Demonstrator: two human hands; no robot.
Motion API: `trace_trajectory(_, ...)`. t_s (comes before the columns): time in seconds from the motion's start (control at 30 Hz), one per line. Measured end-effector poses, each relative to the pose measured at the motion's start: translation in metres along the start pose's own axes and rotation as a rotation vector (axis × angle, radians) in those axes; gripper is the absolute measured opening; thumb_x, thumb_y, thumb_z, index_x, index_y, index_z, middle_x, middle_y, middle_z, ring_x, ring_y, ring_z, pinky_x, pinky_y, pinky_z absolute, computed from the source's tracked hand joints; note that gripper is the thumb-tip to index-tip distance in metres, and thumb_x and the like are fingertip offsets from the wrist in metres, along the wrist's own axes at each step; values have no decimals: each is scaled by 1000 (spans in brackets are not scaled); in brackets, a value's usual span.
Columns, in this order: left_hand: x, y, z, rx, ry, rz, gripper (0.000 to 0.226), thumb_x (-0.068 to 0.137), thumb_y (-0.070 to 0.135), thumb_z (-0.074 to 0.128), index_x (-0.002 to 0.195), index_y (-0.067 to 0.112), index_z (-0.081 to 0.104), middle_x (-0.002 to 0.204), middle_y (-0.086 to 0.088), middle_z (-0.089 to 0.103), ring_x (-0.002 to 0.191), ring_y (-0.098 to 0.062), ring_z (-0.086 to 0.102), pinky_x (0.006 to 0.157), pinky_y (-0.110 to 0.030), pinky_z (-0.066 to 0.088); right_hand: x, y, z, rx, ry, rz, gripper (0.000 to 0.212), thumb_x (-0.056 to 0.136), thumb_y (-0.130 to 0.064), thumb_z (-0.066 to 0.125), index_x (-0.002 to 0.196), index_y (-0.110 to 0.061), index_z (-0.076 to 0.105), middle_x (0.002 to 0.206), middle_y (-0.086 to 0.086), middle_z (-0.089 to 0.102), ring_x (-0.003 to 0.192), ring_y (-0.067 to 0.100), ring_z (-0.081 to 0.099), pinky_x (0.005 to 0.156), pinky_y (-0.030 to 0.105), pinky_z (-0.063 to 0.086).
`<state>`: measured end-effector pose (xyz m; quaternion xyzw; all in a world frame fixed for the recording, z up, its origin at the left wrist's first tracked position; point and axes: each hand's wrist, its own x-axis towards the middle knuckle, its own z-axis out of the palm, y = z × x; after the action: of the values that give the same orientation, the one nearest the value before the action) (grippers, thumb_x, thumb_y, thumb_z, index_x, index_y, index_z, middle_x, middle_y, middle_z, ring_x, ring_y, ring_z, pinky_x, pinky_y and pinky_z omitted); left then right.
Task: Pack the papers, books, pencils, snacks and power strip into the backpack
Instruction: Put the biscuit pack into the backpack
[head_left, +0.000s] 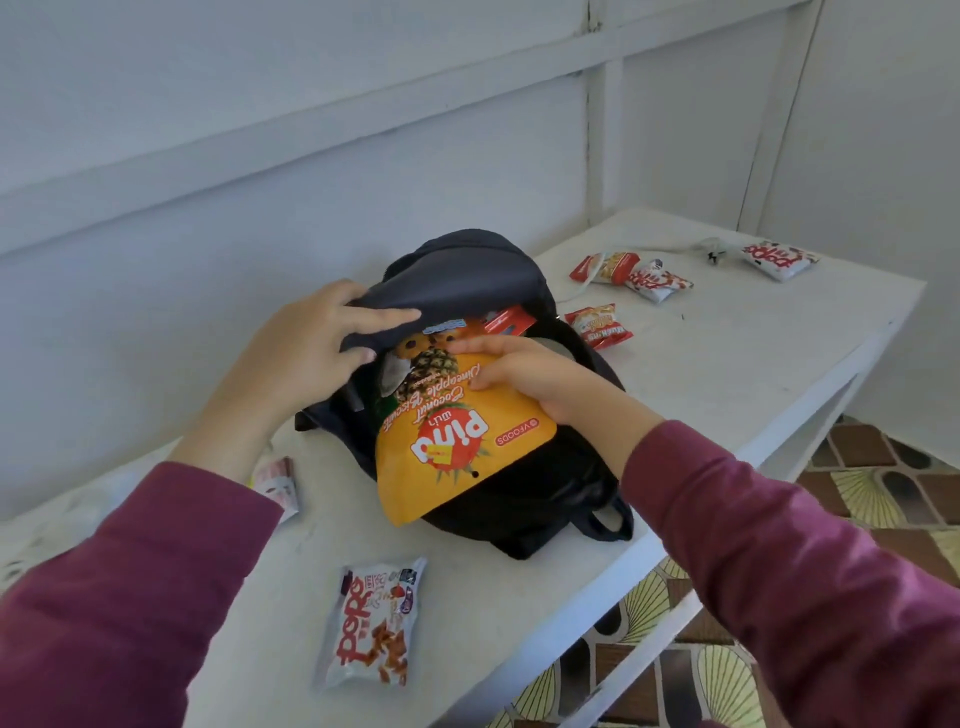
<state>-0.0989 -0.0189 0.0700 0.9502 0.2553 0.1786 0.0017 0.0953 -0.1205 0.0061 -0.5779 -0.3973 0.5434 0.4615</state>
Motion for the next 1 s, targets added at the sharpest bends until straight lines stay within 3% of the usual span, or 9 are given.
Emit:
trace_trajectory(0.1,-1,1,0,5,-25,-12,57,87,6,60,126,45,46,112,-2,48,101,-19,45,79,-26,31,16,-6,6,-48,-31,-12,44,88,-1,54,120,-30,57,119,5,56,99,25,61,75,31,55)
trace_trajectory(0.2,-2,1,3,11,-35,-10,59,87,7,60,128,45,43,126,-7,50,113,-25,46,83,-26,33,26,-11,14,-96,-20,-48,45,88,2,54,124,-24,56,112,-1,57,89,14,59,70,21,51)
trace_trajectory(0.4,-4,-4,5,-33,-35,-45,62,87,7,62,125,50,40,127,-9,51,115,-29,46,87,-33,38,20,-4,10,-109,15,-61,38,89,-5,58,121,-24,61,113,-2,61,90,11,61,70,18,51)
trace_trajectory(0.5,-3,-4,5,-45,-27,-49,58,86,6,62,125,47,47,124,-11,52,113,-31,47,86,-35,39,-2,9,2,57,-35,-28,36,89,-2,58,120,-20,62,107,0,66,91,13,66,70,21,56)
trace_trajectory(0.63,-2,-1,5,-53,-28,-50,56,87,5,61,124,44,50,130,-9,50,118,-30,45,92,-38,40,-20,31,3,266,-92,27,38,89,4,55,122,-14,61,116,8,65,99,23,67,68,26,59)
trace_trajectory(0.77,-3,-3,4,-51,-27,-44,57,86,6,62,124,47,48,128,-8,51,116,-28,46,87,-30,37,-11,24,7,328,-33,27,35,88,9,52,113,-11,64,119,13,63,98,26,67,65,25,59)
trace_trajectory(0.87,-4,-3,3,-61,-27,-56,55,87,9,62,124,47,48,128,-6,50,115,-26,46,86,-29,35,0,13,11,373,23,11,34,88,10,51,111,-11,65,108,11,65,94,24,67,65,24,59)
trace_trajectory(1.0,-6,0,2,-73,-26,-66,52,87,11,62,125,44,51,121,-3,51,109,-21,46,80,-25,34,10,12,22,570,235,-52,25,89,7,52,102,-9,66,96,12,68,82,21,69,63,24,59)
